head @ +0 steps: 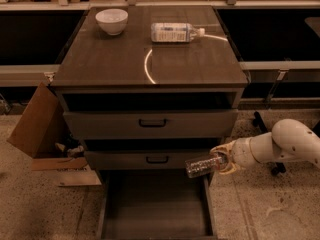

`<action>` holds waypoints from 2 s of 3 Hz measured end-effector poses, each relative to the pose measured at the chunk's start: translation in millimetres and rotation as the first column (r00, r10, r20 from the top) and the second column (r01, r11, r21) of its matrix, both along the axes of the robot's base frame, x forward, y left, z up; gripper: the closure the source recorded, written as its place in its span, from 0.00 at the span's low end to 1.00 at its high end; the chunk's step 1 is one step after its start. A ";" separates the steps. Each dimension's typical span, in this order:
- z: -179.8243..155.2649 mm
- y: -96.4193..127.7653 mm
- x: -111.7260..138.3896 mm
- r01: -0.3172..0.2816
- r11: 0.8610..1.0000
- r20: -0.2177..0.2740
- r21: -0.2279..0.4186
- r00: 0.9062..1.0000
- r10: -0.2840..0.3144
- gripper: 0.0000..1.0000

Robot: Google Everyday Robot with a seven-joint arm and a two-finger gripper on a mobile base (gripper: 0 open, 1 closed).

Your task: Pick water bottle from bottom drawer and place on counter

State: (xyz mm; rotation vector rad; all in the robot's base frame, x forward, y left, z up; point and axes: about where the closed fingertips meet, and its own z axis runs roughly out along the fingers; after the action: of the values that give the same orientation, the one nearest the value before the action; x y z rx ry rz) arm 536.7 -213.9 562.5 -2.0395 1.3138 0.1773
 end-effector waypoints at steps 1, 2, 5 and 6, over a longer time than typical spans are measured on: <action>34.6 -9.1 0.8 0.036 0.999 0.032 -0.028 0.999 -0.035 1.00; 134.6 -36.0 7.0 0.081 0.995 0.124 -0.050 0.990 -0.074 1.00; 241.5 -66.5 21.1 0.093 0.995 0.245 -0.046 0.966 -0.078 1.00; 261.8 -60.6 28.6 0.081 0.997 0.237 -0.018 0.969 -0.074 1.00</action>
Offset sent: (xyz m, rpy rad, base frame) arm 0.0120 -0.0618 0.2186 -0.0770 -0.1988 -0.1103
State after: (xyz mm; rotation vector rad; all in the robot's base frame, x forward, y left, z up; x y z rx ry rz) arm 565.3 -274.5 824.2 -1.9595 1.2489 -0.1173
